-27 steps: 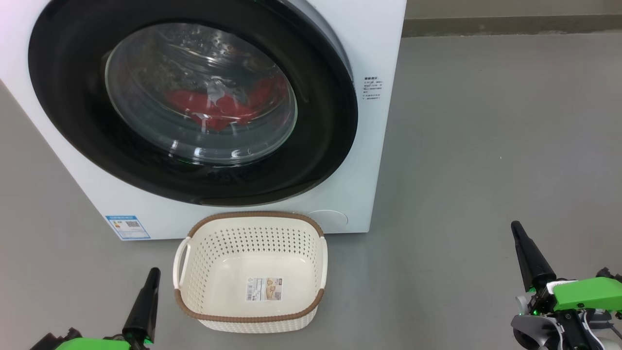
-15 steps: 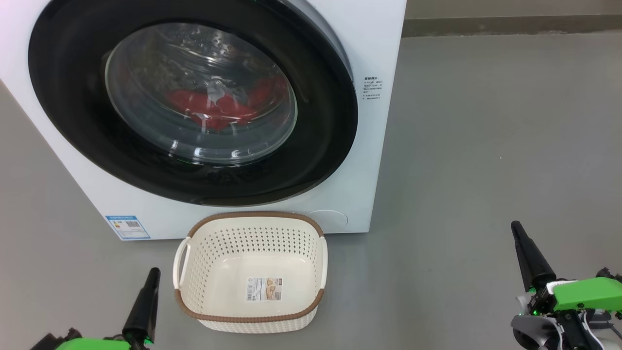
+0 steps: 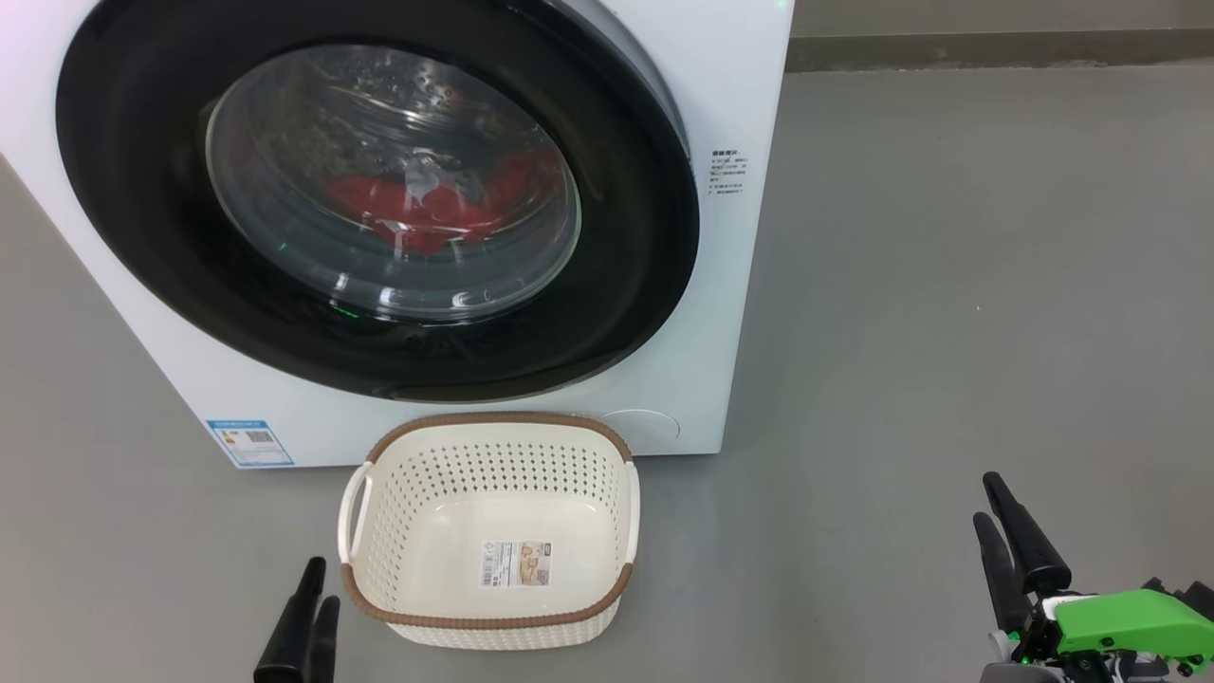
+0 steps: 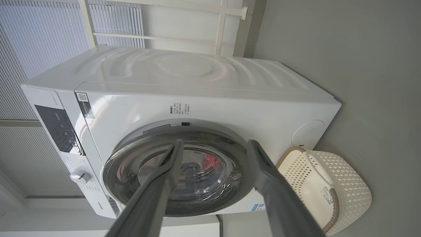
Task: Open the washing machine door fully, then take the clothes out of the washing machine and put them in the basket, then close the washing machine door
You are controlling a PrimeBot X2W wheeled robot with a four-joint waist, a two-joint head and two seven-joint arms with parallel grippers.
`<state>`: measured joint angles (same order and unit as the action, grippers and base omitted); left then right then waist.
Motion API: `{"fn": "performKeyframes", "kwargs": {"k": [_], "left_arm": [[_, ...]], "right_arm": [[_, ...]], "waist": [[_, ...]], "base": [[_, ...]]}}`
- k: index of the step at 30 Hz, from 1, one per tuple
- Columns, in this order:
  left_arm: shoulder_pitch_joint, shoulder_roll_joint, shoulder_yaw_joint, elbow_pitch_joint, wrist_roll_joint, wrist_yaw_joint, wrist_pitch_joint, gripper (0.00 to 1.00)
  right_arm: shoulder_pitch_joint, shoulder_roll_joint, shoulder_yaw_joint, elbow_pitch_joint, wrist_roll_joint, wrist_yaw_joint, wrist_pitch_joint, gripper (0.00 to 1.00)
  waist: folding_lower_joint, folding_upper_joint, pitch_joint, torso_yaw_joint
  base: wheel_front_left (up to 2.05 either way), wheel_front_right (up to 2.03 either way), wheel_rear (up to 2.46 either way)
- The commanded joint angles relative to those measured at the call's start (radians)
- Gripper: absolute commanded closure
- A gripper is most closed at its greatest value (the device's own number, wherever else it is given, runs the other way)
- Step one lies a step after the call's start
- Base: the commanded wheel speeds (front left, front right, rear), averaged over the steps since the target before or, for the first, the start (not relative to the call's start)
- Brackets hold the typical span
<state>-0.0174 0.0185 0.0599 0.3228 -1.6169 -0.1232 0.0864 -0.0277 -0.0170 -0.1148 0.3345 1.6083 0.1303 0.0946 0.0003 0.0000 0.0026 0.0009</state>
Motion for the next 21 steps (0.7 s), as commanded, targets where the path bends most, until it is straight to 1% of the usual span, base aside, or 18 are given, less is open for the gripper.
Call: {"fn": "performKeyframes", "kwargs": {"k": [1, 11, 21], "left_arm": [[-0.017, 0.013, 0.000, -0.036, 0.022, -0.001, -0.008, 0.00], [-0.013, 0.015, -0.008, -0.050, 0.120, -0.002, -0.038, 0.00], [-0.008, 0.016, -0.007, -0.067, 0.256, -0.001, -0.068, 0.00]], "right_arm": [[-0.019, -0.014, 0.006, -0.033, -0.012, 0.000, -0.010, 0.00], [-0.011, -0.034, 0.030, -0.037, -0.066, 0.000, -0.048, 0.00], [-0.003, -0.052, 0.051, -0.044, -0.165, 0.000, -0.079, 0.00]], "waist": [[0.0000, 0.0000, 0.001, 0.000], [-0.0002, 0.0000, 0.003, 0.000], [-0.0003, 0.0000, 0.003, -0.001]], "base": [[0.00, 0.00, 0.00], [0.00, 0.00, 0.00], [0.00, 0.00, 0.00]]}}
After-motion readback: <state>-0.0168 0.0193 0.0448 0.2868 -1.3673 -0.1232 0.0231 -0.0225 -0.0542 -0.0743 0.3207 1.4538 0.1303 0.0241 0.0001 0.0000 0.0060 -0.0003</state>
